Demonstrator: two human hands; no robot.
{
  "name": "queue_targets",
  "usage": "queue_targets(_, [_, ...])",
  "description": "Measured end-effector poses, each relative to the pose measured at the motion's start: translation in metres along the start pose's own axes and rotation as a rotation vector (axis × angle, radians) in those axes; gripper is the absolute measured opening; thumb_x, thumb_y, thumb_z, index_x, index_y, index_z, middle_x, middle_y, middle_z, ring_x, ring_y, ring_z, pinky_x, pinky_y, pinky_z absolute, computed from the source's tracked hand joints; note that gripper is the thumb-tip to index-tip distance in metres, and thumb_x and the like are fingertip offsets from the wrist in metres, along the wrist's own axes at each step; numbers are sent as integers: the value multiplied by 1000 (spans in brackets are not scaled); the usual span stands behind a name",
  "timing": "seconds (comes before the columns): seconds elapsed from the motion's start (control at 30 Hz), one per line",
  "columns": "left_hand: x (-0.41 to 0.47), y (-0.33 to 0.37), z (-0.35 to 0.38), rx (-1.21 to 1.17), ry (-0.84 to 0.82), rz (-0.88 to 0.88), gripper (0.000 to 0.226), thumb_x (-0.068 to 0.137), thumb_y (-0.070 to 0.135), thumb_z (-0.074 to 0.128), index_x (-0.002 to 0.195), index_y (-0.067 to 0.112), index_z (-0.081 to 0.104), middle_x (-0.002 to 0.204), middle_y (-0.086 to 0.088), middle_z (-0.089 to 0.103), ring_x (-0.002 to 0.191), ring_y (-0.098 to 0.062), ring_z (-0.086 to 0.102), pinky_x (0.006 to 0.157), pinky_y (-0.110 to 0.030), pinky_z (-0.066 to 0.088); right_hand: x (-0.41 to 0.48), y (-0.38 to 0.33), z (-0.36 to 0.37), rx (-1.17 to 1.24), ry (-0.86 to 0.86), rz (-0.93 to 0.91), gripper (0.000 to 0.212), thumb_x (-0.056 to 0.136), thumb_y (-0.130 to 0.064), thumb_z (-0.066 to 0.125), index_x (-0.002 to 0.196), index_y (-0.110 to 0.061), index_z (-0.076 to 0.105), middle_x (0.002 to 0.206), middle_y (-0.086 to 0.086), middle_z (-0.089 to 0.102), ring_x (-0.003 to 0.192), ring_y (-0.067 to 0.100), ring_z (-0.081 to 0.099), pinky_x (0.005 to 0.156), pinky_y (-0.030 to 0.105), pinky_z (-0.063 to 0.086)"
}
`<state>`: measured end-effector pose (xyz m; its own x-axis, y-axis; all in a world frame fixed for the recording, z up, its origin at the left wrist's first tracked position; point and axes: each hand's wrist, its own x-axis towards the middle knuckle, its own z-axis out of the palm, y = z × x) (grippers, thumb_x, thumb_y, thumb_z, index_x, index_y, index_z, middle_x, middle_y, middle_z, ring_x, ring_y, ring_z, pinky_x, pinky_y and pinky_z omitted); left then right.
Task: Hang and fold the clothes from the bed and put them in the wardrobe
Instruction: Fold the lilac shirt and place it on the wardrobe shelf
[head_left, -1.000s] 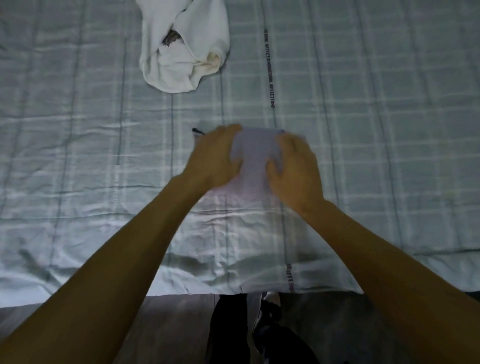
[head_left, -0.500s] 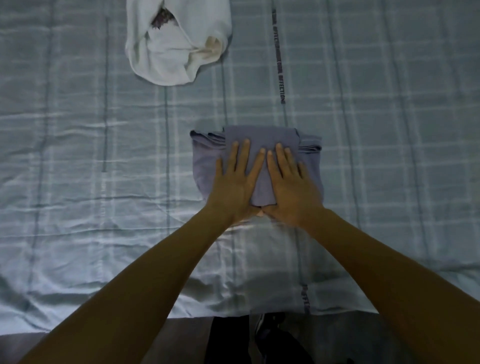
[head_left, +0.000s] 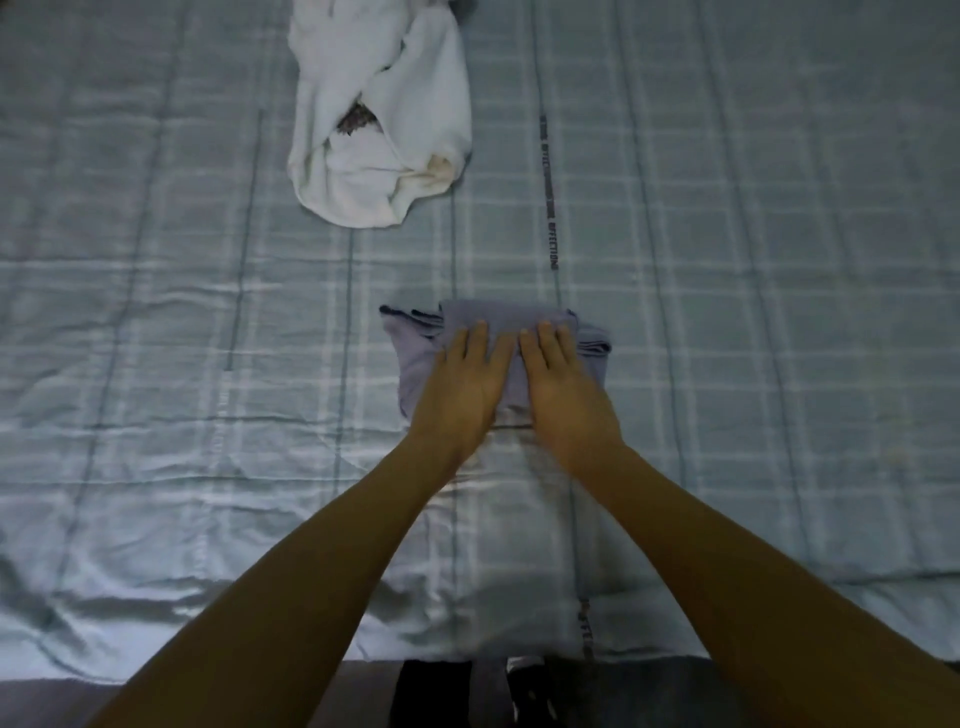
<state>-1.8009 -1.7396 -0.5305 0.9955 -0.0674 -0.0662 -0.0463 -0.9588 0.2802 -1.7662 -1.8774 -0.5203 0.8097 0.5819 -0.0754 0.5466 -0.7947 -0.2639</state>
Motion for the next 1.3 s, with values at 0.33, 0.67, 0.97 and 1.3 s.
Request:
queue_targets(0.33, [-58,9,-169,109,235,-122,78,57,-12,65,131,4,47,125,-25,54,118,-42,50,91,-51,48,3,-85,-141,-33,188,-277,72,66,4,73,132,5,46,135,28,48,127,45,44,105,53,38])
queue_targets(0.67, [-175,20,-357,240,528,-340,74,62,-15,61,131,6,43,127,-25,54,118,-42,52,88,-52,50,-13,-224,-295,-86,417,-625,78,55,-4,81,127,6,53,127,24,57,120,36,54,102,46,44])
queue_targets(0.97, [-317,2,-485,422,634,-601,69,72,9,72,134,13,41,132,-16,49,119,-34,48,89,-50,48,-59,-387,-382,-23,522,-896,76,59,-5,83,128,5,52,129,24,56,121,38,53,105,44,36])
queue_targets(1.3, [-488,-51,-550,599,720,-830,55,68,2,54,124,3,52,118,-21,56,109,-42,52,99,-57,38,-105,-582,-388,88,505,-1225,76,53,-1,85,122,5,56,121,24,60,114,41,57,87,49,53])
